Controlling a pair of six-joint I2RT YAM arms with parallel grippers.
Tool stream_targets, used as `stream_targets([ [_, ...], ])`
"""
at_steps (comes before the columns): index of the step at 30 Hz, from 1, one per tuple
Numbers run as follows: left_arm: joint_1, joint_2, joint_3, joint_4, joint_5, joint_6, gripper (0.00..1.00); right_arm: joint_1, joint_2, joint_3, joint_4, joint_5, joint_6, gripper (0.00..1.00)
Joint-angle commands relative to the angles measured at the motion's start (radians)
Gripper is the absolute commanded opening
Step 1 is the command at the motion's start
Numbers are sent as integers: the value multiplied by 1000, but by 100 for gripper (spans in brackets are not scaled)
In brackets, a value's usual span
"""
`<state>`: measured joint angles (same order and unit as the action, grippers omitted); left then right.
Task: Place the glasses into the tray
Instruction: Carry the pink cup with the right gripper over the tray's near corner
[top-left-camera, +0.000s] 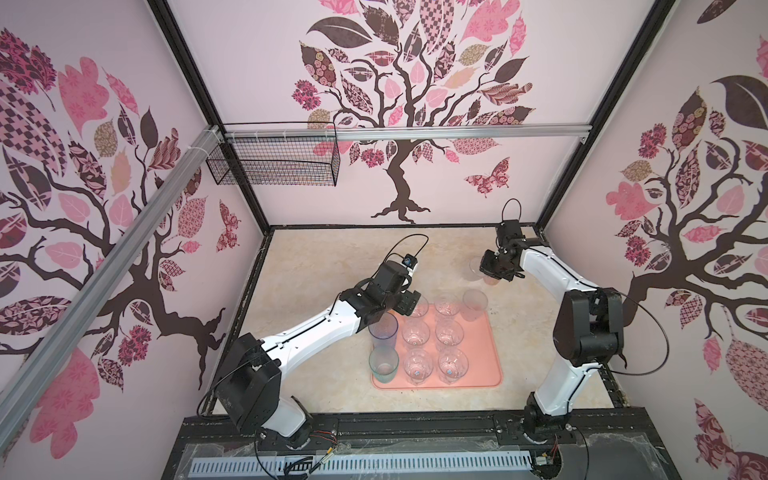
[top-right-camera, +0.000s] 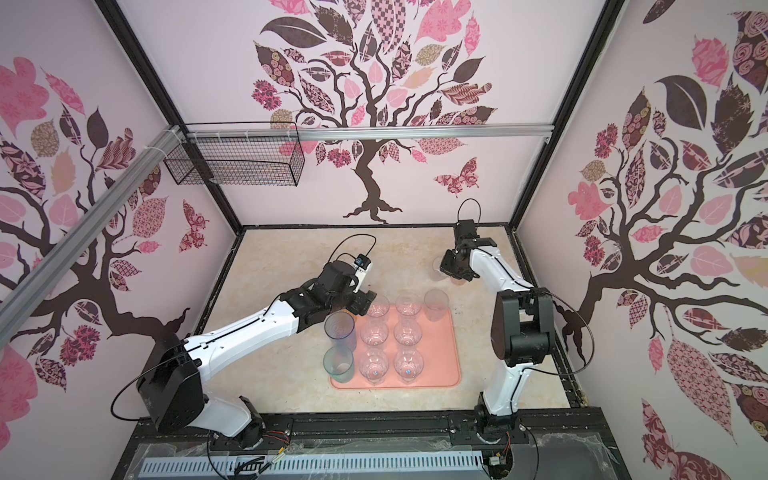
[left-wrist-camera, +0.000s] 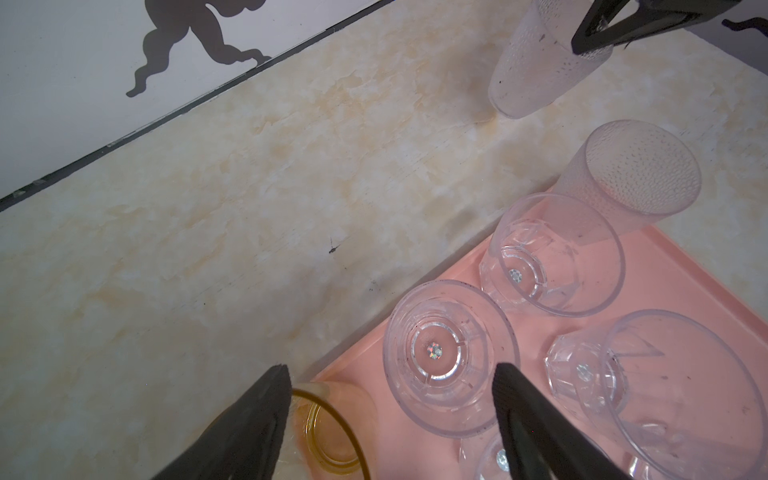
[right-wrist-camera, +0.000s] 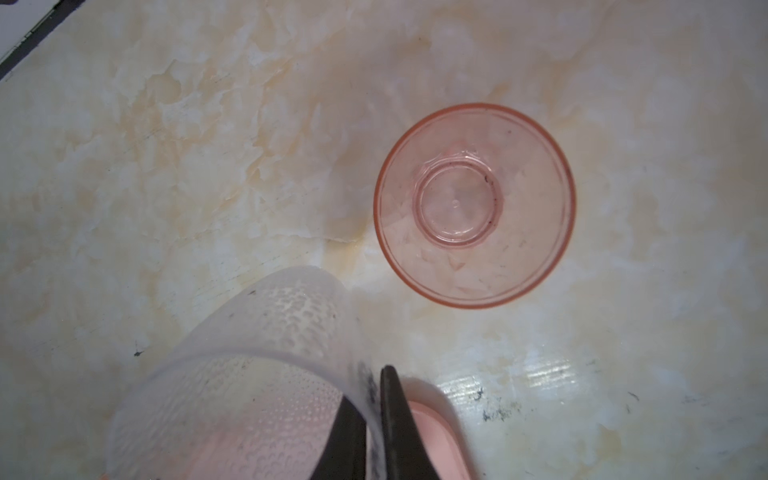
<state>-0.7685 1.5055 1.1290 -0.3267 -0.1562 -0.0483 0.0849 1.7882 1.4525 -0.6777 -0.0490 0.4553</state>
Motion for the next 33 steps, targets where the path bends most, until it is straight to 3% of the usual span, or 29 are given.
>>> stream_targets([
  [1,2,-2,31,-5,-12,12,80,5,-132,42,-103,3,-30,7],
  [11,-18,-91,62,-77,-2,-46,80,21,-459,-134,-315,44,-86,7],
  [19,-204,-134,31,-144,-136,-22,81,44,-647,-268,-455,22,-57,6],
  [26,-351,-132,-30,-145,-208,-96,82,139,-707,-413,-442,49,12,5],
  [33,-403,-102,-38,-142,-209,-154,82,253,-655,-503,-356,139,80,6],
])
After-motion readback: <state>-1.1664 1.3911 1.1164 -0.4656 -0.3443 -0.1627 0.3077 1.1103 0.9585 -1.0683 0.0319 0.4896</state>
